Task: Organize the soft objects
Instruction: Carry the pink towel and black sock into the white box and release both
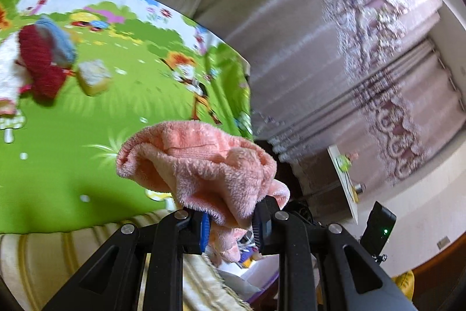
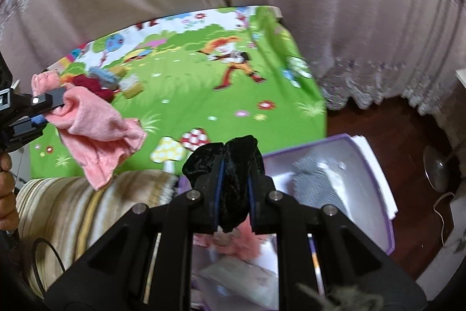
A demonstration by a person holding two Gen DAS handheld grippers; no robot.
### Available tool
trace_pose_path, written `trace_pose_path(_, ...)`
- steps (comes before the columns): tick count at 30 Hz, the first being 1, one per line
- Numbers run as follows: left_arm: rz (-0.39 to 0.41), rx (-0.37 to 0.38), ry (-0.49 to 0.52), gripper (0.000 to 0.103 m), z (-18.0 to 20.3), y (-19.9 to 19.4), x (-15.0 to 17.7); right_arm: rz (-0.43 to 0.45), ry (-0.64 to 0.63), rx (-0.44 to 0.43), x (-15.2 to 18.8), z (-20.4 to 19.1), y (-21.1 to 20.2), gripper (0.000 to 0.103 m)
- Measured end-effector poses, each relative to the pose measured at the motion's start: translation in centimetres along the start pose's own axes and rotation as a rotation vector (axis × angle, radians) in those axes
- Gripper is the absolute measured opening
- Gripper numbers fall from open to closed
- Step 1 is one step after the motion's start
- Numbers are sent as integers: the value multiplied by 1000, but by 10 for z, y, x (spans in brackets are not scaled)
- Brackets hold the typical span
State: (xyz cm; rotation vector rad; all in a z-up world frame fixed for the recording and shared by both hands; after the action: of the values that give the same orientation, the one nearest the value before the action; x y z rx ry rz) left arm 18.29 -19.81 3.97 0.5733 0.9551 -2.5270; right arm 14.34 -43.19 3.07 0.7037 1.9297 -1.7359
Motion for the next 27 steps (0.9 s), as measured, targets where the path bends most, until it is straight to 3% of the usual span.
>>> trace_pose_path(12, -213, 58, 93, 24, 53, 76, 41, -8, 79, 130, 17, 65, -7, 18)
trace_pose_path(15, -273, 70, 88, 42, 59, 92, 52, -12, 99, 134, 19, 71, -8, 21)
trace_pose_path(17, -307, 71, 78, 56, 58, 99, 58, -19, 114, 134, 20, 76, -7, 37)
trace_pose_path(18, -325, 71, 70, 57, 58, 103, 61, -20, 120, 134, 21, 78, -6, 44)
trace_pose_path(20, -351, 68, 64, 60, 56, 106, 66, -11, 121, 134, 22, 79, -8, 68)
trace_pose_path(27, -341, 69, 76, 61, 59, 99, 63, -9, 122, 126, 22, 77, -6, 74)
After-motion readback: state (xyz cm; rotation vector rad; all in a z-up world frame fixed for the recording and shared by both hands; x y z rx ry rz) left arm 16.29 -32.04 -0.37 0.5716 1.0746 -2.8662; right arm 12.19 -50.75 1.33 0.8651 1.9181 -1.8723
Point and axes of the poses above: each gripper's, at about its wrist camera, not at the fingertips, and y roughly the way its jaws point, z to its right, x to its underside, the point moved 5 cm from there along y, roughly the way its jaws point, and after that the axes turned 3 degrees about y, right-handed, at the moved point
